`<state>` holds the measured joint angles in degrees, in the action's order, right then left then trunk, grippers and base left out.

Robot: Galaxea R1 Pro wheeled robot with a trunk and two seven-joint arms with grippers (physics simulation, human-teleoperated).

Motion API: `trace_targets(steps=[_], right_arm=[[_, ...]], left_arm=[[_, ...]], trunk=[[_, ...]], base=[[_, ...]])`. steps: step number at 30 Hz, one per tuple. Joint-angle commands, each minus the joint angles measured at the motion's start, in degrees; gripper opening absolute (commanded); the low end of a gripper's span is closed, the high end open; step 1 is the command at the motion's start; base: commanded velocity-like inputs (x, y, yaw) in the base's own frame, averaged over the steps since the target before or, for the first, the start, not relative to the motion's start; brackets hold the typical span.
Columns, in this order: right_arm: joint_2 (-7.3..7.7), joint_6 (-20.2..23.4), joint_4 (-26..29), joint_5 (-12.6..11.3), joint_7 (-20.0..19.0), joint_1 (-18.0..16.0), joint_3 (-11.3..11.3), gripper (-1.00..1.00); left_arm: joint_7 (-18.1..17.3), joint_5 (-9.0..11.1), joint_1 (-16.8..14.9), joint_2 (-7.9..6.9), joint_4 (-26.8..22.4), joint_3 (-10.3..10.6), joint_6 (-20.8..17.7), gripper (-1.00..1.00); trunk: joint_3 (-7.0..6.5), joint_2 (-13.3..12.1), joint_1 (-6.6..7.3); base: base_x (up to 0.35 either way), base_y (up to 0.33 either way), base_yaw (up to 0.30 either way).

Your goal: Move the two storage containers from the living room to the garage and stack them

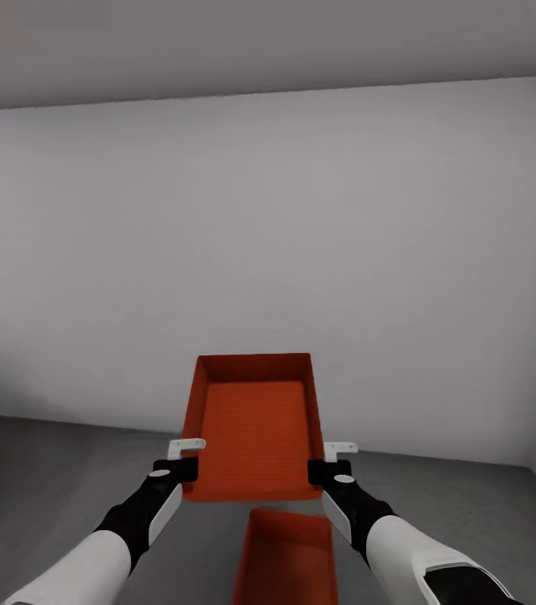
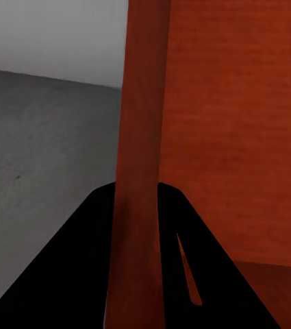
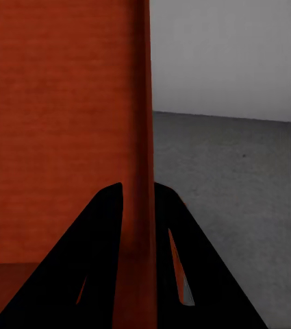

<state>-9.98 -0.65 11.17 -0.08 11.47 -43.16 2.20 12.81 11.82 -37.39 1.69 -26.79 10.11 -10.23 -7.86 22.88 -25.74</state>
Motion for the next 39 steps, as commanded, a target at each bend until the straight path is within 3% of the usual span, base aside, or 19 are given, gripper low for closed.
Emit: trace_targets(steps=[1,26,39], right_arm=[[3.21,-3.1,0.2,0.9,1.1,-0.1,-2.4,-1.0],[3.21,-3.2,0.2,0.9,1.1,0.0,-2.4,-1.0],[3.21,-3.4,0.2,0.9,1.1,-0.1,-2.4,-1.0]], left_arm=[[5.8,0.3,0.0,-0.19,0.0,-4.2,-0.4,-1.0],[5.8,0.3,0.0,-0.27,0.0,-4.2,-0.3,-1.0],[5.8,0.3,0.0,-0.19,0.0,-4.2,-0.3,-1.0]], trunk=[[0.02,0.0,-0.05],[0.02,0.0,-0.05],[0.02,0.0,-0.05]], base=[[0.279,0.0,-0.245],[0.288,0.0,-0.244],[0.047,0.0,-0.028]])
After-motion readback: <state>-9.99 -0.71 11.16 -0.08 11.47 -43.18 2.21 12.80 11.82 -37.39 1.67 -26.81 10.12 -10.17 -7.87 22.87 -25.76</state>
